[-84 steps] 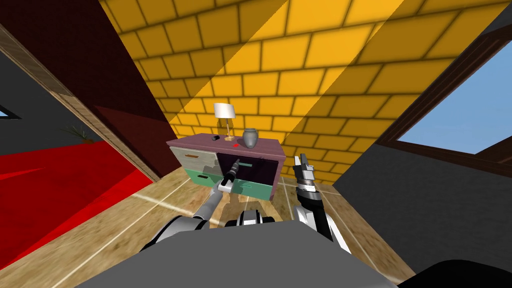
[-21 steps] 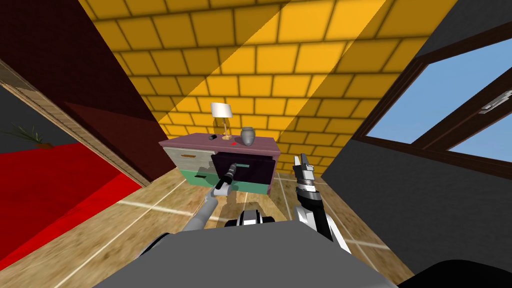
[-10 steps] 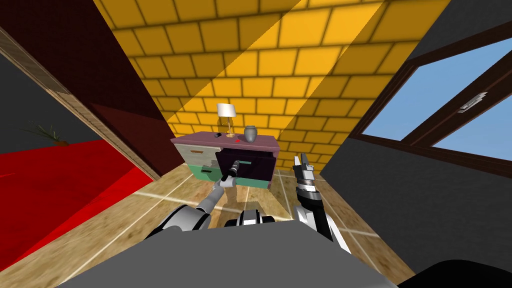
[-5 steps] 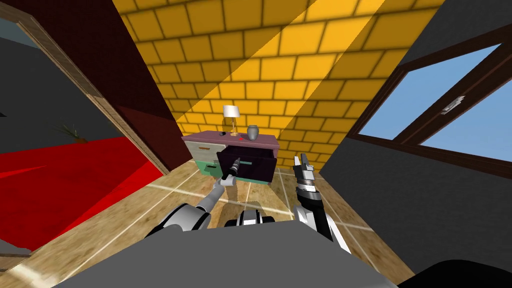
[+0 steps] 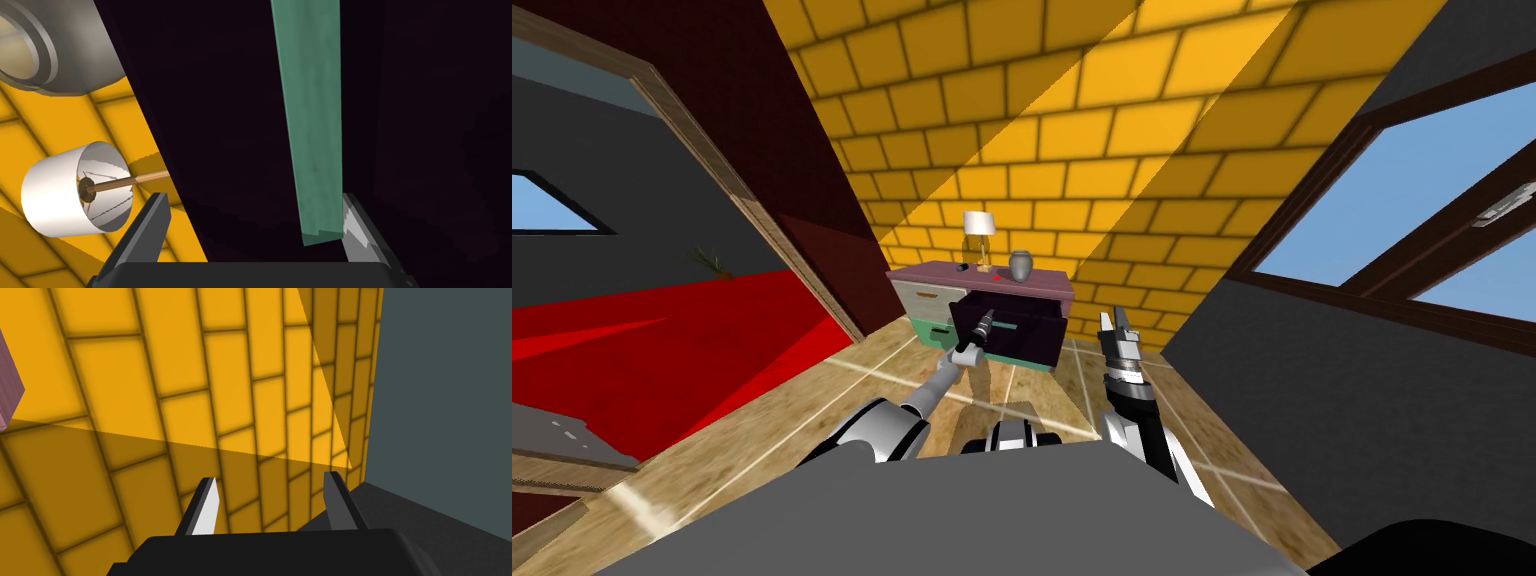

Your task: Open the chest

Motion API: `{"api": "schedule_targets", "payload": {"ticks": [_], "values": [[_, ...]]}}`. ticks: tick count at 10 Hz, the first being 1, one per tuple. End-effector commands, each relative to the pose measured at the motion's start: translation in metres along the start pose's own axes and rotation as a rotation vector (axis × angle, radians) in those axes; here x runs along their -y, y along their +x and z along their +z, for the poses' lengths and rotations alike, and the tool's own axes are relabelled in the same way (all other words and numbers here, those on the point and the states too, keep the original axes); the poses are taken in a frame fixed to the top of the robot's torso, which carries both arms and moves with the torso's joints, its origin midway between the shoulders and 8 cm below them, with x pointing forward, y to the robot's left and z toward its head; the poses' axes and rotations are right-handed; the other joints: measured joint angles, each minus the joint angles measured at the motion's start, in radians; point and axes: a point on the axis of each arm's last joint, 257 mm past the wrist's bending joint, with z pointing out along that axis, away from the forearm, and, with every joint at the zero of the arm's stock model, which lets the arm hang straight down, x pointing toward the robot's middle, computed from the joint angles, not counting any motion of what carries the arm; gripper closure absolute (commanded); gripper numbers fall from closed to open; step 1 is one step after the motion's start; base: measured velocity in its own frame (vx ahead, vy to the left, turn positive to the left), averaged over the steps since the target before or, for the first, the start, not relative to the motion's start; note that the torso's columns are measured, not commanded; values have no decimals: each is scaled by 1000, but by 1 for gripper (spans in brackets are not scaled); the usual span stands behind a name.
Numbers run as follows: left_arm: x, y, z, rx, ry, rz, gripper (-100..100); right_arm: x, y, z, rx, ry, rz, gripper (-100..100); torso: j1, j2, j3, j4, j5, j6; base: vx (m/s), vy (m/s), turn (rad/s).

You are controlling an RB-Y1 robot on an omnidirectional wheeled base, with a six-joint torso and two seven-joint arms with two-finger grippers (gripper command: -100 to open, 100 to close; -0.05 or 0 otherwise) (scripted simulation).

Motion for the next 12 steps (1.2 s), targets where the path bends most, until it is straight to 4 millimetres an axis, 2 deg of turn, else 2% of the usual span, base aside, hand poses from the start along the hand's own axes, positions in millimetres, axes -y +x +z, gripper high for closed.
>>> {"api": "schedule_targets", "payload": {"ticks": [1,7,8,9,10,12], "values": [[16,0,8,-35,7,9,-100,0,0,0,0,0,0,0,-1,3,2,2,-1,-1,-22,-71,109],[32,0,15,-69,7,7,-100,0,0,0,0,0,0,0,-2,7,5,8,-3,-1,-8,-35,64],[32,0,15,-69,7,7,-100,0,0,0,0,0,0,0,-2,9,5,9,-3,-2,-9,-33,50],[18,1,12,-69,-15,4,-100,0,0,0,0,0,0,0,-2,10,6,10,-3,-2,4,-10,6],[15,1,11,-69,-22,3,0,0,0,0,0,0,0,0,-2,8,5,7,-3,-1,0,0,0],[8,2,9,-69,-34,0,0,0,0,0,0,0,0,0,-2,4,2,4,-2,0,0,0,0]]}}
